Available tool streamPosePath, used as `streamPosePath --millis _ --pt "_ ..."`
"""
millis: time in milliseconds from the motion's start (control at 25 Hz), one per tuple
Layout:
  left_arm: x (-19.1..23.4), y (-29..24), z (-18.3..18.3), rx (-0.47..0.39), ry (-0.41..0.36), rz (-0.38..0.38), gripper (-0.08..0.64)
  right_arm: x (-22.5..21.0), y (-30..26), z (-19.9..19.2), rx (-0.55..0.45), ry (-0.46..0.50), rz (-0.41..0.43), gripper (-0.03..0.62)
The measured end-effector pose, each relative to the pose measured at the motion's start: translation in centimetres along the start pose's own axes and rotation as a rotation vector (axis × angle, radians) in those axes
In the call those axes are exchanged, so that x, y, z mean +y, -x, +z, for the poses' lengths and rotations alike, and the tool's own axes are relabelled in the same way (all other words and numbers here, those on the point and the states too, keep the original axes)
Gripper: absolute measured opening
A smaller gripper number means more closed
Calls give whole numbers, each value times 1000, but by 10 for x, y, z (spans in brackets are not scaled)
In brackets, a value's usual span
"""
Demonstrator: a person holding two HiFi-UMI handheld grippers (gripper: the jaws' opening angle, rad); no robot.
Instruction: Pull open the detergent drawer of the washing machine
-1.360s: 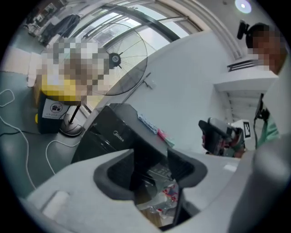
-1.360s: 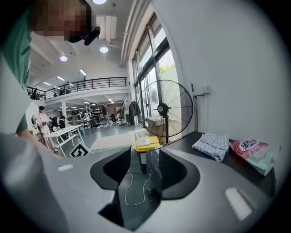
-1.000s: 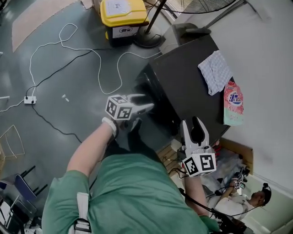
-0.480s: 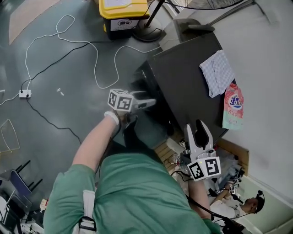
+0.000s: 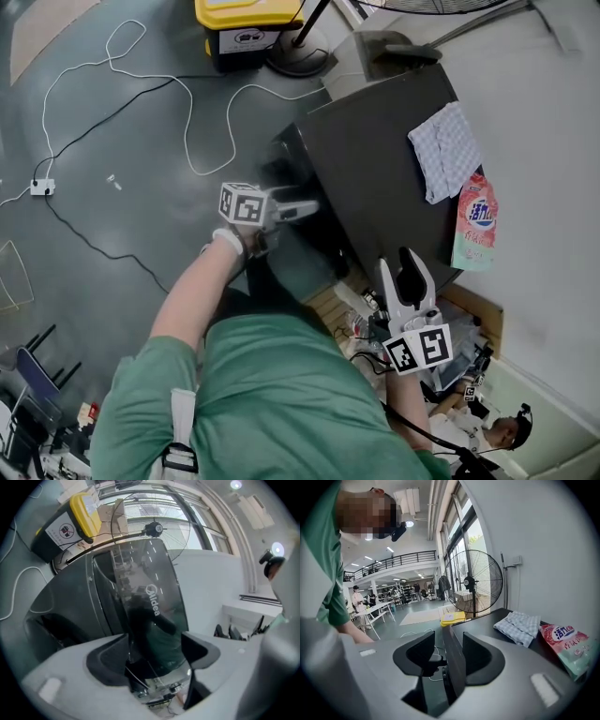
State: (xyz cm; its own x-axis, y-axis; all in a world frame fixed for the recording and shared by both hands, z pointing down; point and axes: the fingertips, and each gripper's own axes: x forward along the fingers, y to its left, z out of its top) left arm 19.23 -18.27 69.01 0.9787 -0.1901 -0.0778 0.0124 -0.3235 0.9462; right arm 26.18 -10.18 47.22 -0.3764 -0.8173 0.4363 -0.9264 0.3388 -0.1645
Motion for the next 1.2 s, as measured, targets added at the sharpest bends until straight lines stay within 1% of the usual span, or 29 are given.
streamPosePath --millis 120,280,480,600,840,1000,1120,1160,1200 --pt "1 -2 0 -12 25 -31 359 -1 -3 0 7 3 8 179" --pt "0 -4 7 -60 70 -86 373 -4 -8 -1 23 14 9 179" --pt "-3 -13 9 -72 79 -120 370 -4 -13 -4 33 11 5 179" --pt "-7 -16 10 -95 92 -152 367 -4 -16 -7 57 35 -9 178" --pt "-8 -14 13 -162 146 -160 360 5 -12 -12 74 44 -24 178" --pt "-8 -12 12 -192 155 -143 364 15 -7 -14 77 49 -25 178" --pt "-4 -3 8 -216 217 -137 365 31 -1 -11 87 79 -11 178" --pt "-3 4 4 -219 224 -141 360 37 1 -11 93 100 -3 178" --pt "-4 12 -1 -222 221 -145 312 44 4 -10 99 124 3 178"
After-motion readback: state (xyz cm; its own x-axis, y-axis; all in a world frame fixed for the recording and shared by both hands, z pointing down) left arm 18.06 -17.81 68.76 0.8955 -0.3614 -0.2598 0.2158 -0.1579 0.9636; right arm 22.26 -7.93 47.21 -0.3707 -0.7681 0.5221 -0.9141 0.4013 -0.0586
